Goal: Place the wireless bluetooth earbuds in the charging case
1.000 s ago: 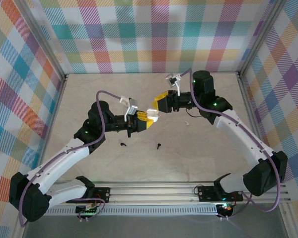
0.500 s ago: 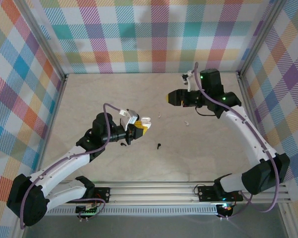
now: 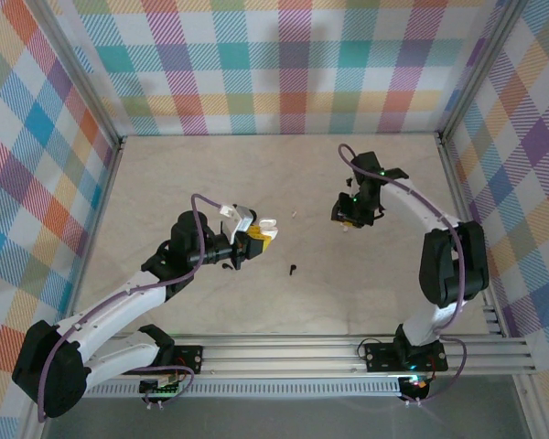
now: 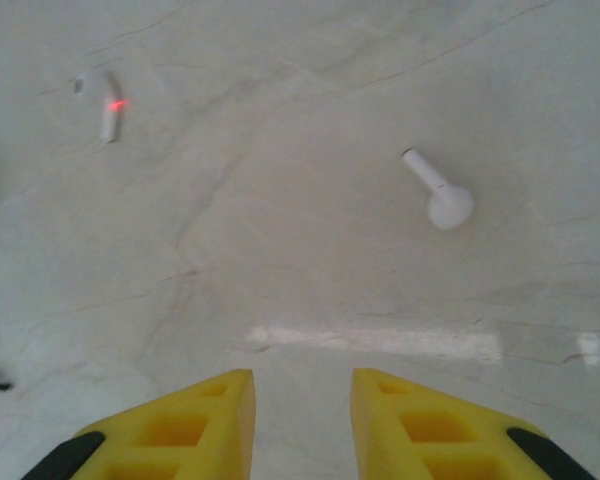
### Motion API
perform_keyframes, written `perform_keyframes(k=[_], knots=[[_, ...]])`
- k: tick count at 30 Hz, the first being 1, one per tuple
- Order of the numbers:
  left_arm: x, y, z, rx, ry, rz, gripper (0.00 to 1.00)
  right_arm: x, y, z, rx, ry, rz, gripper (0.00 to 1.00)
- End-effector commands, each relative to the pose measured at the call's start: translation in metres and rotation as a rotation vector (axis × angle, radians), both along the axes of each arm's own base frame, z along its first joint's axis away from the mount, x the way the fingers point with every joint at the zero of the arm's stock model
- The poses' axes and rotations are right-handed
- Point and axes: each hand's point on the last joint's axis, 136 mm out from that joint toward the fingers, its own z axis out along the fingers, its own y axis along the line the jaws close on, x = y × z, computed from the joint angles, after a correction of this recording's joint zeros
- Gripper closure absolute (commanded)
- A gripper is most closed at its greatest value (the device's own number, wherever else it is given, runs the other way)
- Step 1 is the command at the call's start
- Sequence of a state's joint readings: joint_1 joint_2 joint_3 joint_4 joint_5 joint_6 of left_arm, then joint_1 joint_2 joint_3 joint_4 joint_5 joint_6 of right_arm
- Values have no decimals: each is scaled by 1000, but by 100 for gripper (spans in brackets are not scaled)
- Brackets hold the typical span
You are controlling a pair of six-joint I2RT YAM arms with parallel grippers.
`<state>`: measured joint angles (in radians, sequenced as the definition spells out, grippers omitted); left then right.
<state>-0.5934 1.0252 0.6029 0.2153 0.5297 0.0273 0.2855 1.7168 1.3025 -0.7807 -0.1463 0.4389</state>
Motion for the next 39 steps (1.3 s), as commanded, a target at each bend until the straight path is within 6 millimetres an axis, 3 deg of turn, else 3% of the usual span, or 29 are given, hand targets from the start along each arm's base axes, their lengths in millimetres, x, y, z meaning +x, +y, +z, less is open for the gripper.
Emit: perform_keyframes(k=[1, 8, 12, 21, 39], knots=[[-4, 1, 2, -5, -39, -11, 100, 24, -7, -8, -71, -41, -36, 72], [-5, 3, 0, 13, -42, -11, 100, 62, -11, -37, -178, -16, -12, 83], [-5, 4, -2, 24, -42, -10, 100, 70, -15, -55, -218, 23, -13, 88], [-2, 1, -8, 30, -27, -14, 100, 62, -21, -75, -252, 55, 4, 91], [1, -1, -5, 5, 2, -3, 100, 31, -9, -73, -212, 72, 110, 95]])
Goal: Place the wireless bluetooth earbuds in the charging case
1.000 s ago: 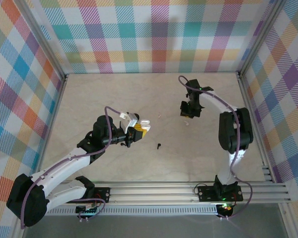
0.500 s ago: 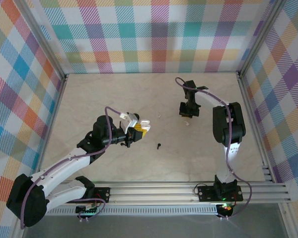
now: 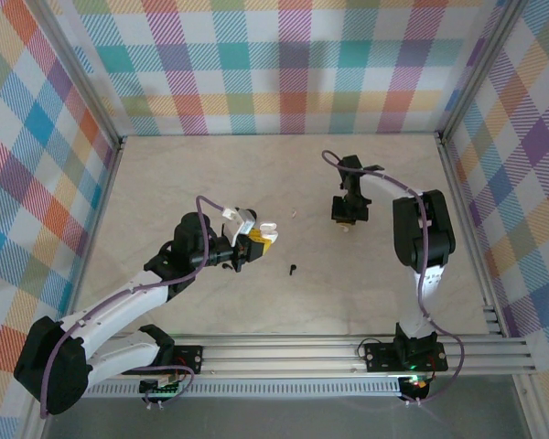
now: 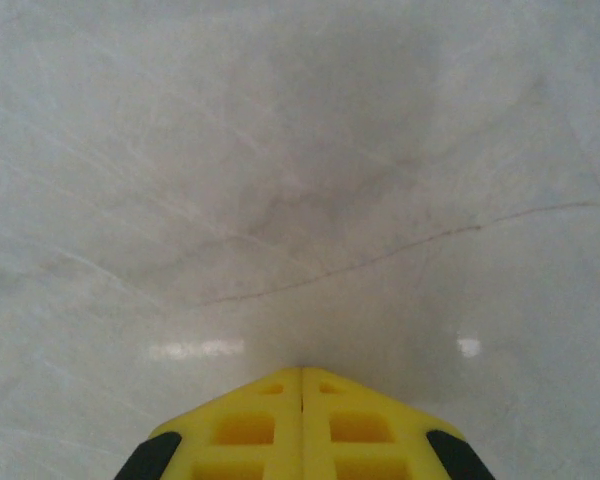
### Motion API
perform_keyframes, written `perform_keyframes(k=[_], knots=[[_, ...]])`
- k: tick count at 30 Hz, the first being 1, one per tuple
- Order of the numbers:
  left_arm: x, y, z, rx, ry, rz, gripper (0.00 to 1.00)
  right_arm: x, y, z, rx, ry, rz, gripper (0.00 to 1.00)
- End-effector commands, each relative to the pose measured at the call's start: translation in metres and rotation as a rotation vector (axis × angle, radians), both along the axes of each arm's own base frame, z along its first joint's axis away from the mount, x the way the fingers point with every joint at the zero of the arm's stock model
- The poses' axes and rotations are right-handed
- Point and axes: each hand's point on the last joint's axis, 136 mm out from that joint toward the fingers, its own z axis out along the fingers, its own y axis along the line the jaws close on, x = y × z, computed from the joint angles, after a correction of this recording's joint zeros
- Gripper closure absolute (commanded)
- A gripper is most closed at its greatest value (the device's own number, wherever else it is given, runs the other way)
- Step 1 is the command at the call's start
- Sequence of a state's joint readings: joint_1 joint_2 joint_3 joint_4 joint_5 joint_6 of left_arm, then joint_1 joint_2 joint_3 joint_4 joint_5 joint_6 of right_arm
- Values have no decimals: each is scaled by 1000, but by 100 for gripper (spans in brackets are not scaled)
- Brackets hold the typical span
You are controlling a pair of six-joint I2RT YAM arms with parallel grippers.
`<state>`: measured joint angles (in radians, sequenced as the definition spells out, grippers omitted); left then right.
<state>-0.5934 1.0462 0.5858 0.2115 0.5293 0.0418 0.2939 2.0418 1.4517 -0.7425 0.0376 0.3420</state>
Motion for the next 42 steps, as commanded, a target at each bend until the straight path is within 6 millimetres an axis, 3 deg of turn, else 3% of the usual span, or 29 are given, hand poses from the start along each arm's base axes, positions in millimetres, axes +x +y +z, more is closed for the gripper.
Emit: perform_keyframes(k=[1, 9, 17, 20, 23, 27, 36, 42], knots=[[1, -1, 11, -26, -20, 3, 100, -14, 8, 8, 16, 17, 53, 95], [0, 0, 14, -35, -17, 7, 100, -26, 14, 15, 6, 12, 94, 95], [-2, 1, 15, -40, -10, 8, 100, -23, 18, 36, 35, -39, 115, 93], [-2, 1, 15, -43, -9, 10, 100, -24, 17, 42, 34, -50, 79, 85], [-3, 1, 15, -45, -8, 9, 100, -28, 5, 47, 31, -52, -52, 69], [-4, 2, 16, -46, -12, 10, 100, -31, 9, 54, 192, -90, -221, 50], [-9, 5, 17, -45, -19, 6, 100, -36, 29, 25, 376, -9, -379, 48], [-13, 10, 21, -35, -48, 12, 100, -37, 23, 15, 336, -10, -402, 45]])
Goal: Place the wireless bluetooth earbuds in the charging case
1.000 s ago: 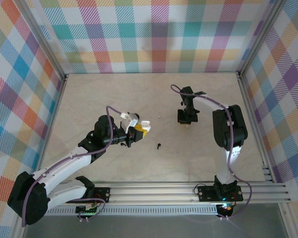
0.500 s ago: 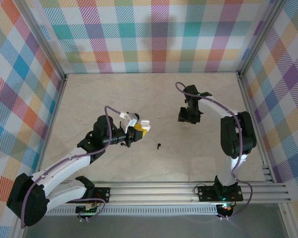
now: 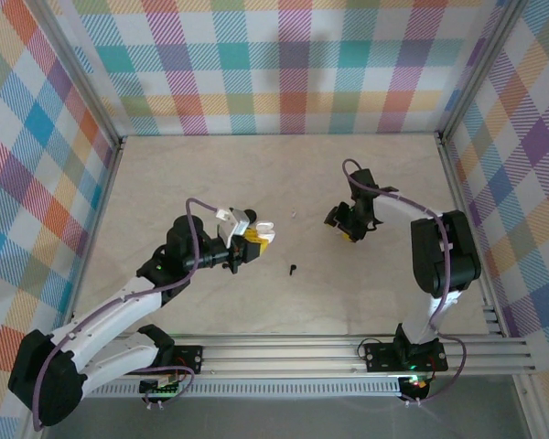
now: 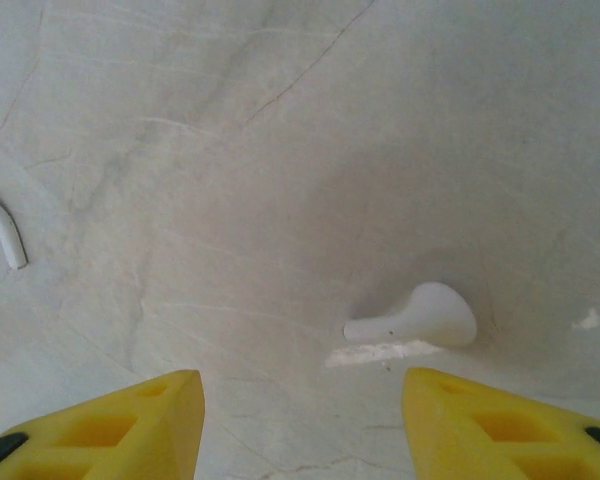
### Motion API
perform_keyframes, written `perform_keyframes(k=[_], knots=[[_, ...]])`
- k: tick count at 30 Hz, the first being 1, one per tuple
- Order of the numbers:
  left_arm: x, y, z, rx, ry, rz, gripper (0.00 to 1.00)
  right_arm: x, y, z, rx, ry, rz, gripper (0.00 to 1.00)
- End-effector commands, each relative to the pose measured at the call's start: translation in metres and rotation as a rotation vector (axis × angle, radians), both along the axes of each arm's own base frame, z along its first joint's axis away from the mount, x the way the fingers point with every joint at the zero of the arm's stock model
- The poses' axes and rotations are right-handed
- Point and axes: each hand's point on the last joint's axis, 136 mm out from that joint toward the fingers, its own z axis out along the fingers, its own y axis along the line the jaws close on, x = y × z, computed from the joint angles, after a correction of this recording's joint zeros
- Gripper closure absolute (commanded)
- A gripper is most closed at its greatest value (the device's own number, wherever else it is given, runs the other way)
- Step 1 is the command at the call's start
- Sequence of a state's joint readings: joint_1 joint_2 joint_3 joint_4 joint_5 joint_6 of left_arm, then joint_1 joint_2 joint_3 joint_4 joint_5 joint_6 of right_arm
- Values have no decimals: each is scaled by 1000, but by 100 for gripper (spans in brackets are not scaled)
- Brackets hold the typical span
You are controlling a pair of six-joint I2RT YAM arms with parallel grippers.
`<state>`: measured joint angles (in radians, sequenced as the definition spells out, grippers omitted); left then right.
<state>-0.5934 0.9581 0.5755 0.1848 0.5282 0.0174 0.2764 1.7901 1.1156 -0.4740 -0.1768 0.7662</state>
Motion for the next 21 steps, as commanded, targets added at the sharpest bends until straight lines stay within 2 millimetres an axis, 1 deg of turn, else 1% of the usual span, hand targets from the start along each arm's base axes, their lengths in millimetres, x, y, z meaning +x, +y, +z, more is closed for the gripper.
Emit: perform_keyframes(k=[1, 5, 9, 13, 21], knots=[[-3, 4, 5, 6, -35, 9, 100, -2, 0, -5, 2, 9, -32, 45], [-2, 5, 6, 19, -55, 12, 100, -4, -4, -5, -29, 13, -32, 44], [0, 2, 6, 20, -53, 1, 100, -7, -9, -9, -58, 23, -29, 44], [1, -1, 5, 27, -43, -12, 100, -6, -12, -11, -76, 23, -27, 45], [1, -1, 3, 40, -42, -15, 100, 0, -17, -16, -126, 25, -5, 47]])
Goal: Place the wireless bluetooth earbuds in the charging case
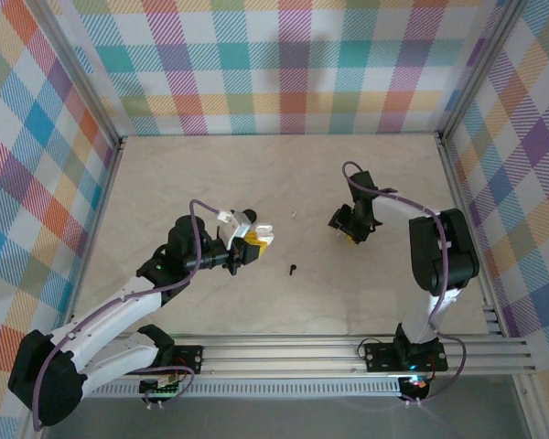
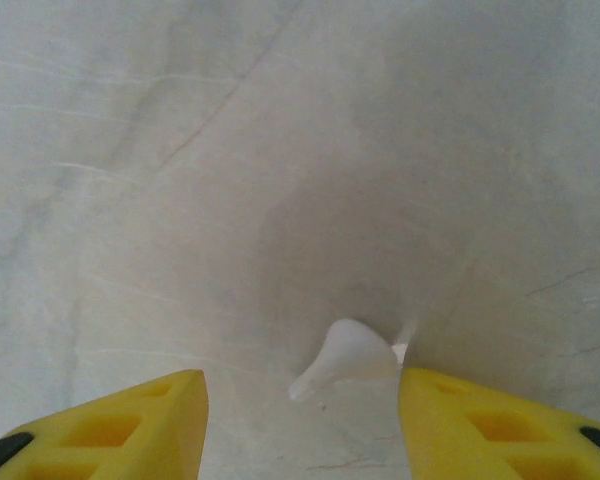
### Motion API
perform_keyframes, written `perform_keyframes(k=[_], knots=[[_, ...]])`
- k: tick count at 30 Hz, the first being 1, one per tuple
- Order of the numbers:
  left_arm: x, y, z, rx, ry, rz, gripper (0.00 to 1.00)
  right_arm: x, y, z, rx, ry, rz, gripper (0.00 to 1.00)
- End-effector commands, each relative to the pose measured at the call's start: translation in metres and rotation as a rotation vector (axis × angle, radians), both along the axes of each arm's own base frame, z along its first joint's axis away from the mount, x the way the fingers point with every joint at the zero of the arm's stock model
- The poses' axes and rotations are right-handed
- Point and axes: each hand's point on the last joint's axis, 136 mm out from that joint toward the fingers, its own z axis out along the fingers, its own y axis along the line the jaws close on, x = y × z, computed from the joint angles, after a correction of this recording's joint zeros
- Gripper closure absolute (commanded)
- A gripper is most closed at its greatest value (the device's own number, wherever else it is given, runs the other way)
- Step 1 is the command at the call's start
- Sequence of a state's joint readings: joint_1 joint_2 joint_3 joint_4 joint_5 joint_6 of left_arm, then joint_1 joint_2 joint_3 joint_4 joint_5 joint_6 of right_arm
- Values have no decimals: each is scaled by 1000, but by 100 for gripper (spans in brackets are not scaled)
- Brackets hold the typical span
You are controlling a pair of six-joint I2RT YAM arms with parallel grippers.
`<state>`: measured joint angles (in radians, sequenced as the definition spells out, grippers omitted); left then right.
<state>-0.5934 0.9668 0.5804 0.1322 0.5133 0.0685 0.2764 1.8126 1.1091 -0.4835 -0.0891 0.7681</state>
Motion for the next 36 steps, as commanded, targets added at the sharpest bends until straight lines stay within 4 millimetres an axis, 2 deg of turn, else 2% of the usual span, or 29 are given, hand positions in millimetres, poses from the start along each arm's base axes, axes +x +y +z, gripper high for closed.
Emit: perform_keyframes(k=[1, 13, 24, 36], knots=[[1, -3, 15, -16, -40, -17, 100, 2, -1, -2, -38, 11, 27, 47], [3, -6, 13, -12, -29, -25, 100, 11, -2, 5, -73, -23, 102, 54], [4, -9, 12, -12, -18, -33, 100, 5, -2, 8, -90, -11, 173, 57], [3, -9, 14, -17, -16, -36, 100, -3, -12, 3, -146, 28, 180, 58]])
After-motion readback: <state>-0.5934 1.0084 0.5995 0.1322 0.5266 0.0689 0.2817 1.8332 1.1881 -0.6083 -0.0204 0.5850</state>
